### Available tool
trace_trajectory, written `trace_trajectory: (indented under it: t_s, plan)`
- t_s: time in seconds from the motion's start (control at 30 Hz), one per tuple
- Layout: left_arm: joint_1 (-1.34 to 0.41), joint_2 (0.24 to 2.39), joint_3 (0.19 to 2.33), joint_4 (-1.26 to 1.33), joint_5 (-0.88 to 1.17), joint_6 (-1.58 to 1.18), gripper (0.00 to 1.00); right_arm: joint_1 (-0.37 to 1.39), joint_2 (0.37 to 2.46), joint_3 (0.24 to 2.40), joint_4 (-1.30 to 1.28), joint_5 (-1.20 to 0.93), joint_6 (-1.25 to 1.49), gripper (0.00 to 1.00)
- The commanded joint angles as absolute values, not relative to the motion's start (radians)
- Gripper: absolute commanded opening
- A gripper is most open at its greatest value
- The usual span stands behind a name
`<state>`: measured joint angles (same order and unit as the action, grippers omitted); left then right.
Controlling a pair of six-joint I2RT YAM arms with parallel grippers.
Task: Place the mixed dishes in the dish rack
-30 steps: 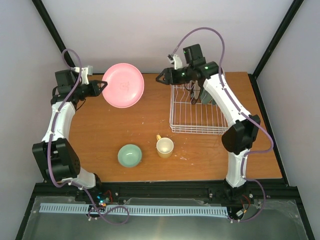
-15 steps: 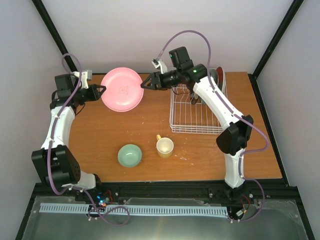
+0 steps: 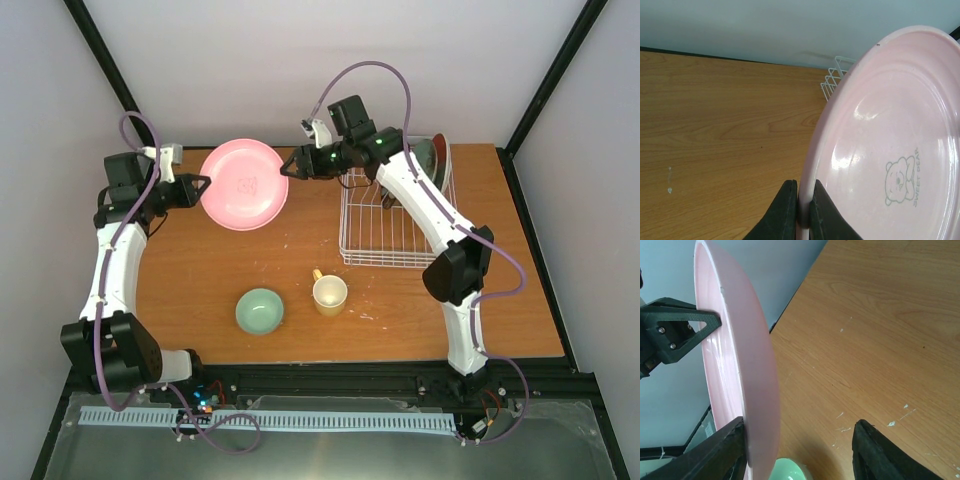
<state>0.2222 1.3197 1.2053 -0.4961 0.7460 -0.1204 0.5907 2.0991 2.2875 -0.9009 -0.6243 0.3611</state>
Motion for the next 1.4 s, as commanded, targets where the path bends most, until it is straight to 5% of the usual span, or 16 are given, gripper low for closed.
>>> trace_trajectory:
  t_s: [0.0,0.27,0.33,0.43,0.5,0.63,0.73,0.77,0.8,1.07,1.37]
  plan:
    - [0.218,1.296,1.222,-0.495,0.789,-0.121,0.01,0.606,2.133,2.321,-0.864,-0.649,0.397,0.56]
    - [0.218,1.314,1.22,-0.459,0.84,-0.143,0.01,0.694,2.286,2.524,-0.873,-0.697,0.437,0.53]
    - [0.218,1.318,1.229,-0.464,0.842,-0.138,0.01,0.704,2.297,2.519,-0.863,-0.714,0.44,0.43]
    - [0.218,1.328,1.235,-0.471,0.843,-0.13,0.02,0.707,2.302,2.512,-0.861,-0.728,0.438,0.04]
    - [0.218,1.33,1.232,-0.47,0.842,-0.129,0.06,0.707,2.299,2.51,-0.86,-0.729,0.427,0.03]
    - [0.218,1.346,1.234,-0.477,0.824,-0.123,0.3,0.707,2.274,2.502,-0.866,-0.676,0.408,0.03]
    - [0.218,1.364,1.254,-0.5,0.778,-0.098,0.72,0.704,2.25,2.487,-0.882,-0.601,0.396,0.03]
    - [0.218,1.37,1.264,-0.515,0.744,-0.086,0.94,0.701,2.238,2.481,-0.896,-0.57,0.39,0.03]
    - [0.218,1.372,1.274,-0.528,0.694,-0.082,0.99,0.698,2.227,2.475,-0.91,-0.533,0.381,0.03]
    - [0.218,1.276,1.237,-0.441,0.267,-0.11,1.0,0.616,2.039,2.297,-0.935,-0.102,0.341,0.03]
    - [0.218,1.32,1.188,-0.46,0.259,-0.104,1.0,0.42,1.871,2.129,-0.984,0.331,0.318,0.03]
